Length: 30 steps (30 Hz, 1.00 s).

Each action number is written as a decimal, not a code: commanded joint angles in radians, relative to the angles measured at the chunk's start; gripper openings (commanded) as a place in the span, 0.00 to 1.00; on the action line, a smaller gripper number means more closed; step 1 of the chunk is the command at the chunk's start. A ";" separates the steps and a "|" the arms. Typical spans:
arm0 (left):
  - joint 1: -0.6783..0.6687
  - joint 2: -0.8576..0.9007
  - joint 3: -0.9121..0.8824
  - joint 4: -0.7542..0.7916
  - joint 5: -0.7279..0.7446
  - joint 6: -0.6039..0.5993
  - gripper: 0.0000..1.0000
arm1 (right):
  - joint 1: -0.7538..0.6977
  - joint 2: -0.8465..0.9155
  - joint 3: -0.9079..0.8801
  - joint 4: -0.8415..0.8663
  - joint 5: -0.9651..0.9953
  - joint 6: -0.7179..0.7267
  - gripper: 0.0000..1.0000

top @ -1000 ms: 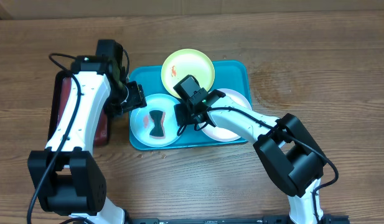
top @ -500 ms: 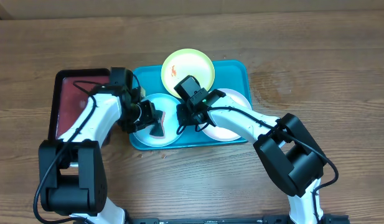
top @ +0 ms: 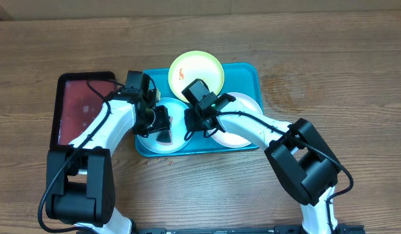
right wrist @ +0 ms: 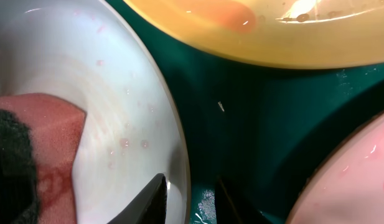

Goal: Clean dirty plates on tray and stack at the side
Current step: 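Regrasp the sponge with the left gripper and scrub the light blue plate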

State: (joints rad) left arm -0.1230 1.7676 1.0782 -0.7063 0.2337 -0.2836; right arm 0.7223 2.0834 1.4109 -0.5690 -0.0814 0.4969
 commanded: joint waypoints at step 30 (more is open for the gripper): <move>0.008 0.071 0.074 -0.022 -0.536 0.014 0.04 | 0.003 0.008 -0.011 0.008 0.003 0.001 0.27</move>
State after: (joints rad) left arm -0.1242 1.8187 1.1007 -0.7345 -0.2195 -0.2775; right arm 0.7223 2.0834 1.4109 -0.5659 -0.0818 0.4969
